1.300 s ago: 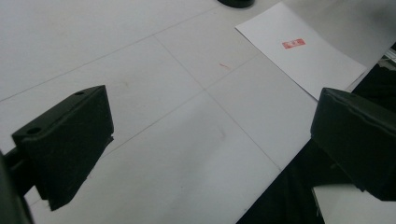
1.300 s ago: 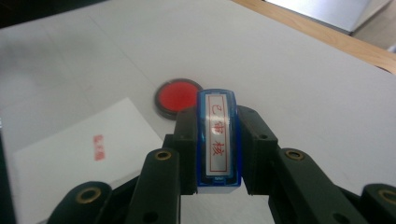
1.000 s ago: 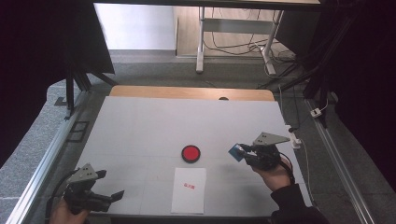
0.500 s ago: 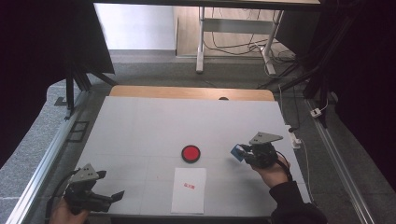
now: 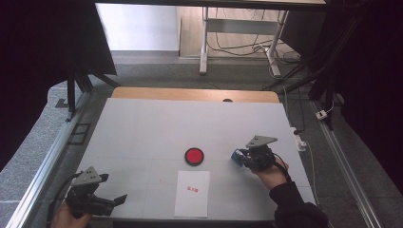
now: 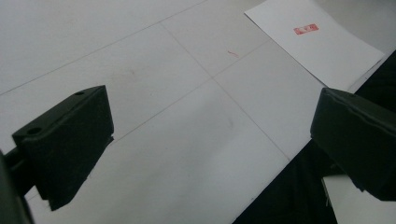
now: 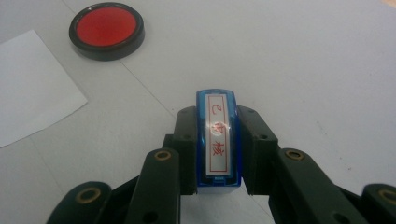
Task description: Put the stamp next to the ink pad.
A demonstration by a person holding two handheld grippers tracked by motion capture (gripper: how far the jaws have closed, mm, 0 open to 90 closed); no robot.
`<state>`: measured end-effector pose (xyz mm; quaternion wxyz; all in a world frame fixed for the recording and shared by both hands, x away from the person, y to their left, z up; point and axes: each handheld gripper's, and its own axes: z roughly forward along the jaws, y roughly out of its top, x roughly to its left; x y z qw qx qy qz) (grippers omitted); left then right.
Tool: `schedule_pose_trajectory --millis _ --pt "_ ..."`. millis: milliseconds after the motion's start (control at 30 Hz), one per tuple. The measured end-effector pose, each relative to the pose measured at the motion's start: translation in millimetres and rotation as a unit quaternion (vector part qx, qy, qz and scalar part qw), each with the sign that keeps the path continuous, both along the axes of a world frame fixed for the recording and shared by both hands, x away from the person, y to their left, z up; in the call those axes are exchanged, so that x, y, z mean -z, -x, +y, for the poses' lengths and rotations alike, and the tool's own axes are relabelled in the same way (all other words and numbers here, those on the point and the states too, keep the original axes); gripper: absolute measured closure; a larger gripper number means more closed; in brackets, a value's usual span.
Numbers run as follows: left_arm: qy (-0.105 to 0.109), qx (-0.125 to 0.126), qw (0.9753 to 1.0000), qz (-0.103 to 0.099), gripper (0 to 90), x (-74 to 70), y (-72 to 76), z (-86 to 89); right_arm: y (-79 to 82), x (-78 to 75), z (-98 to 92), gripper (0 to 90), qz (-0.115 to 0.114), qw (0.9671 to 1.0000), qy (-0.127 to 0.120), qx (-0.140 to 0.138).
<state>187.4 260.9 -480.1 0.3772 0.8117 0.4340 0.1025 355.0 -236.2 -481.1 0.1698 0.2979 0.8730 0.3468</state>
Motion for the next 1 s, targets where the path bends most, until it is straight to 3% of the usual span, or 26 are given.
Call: schedule_pose_trajectory --millis 367,633,1000 --pt "-0.004 0.001 1.0 0.001 0.0 0.2 -0.3 -0.8 -2.6 4.6 0.5 69.9 0.016 0.9998 0.005 0.003" --pt "-0.007 0.002 1.0 0.002 0.0 0.2 -0.2 -1.3 -3.3 3.7 -0.7 61.6 0.022 0.9997 -0.006 0.012" --pt "-0.007 0.002 1.0 0.001 0.0 0.2 0.1 -1.2 -0.5 -4.4 -1.6 46.1 0.013 0.9992 -0.026 0.028"
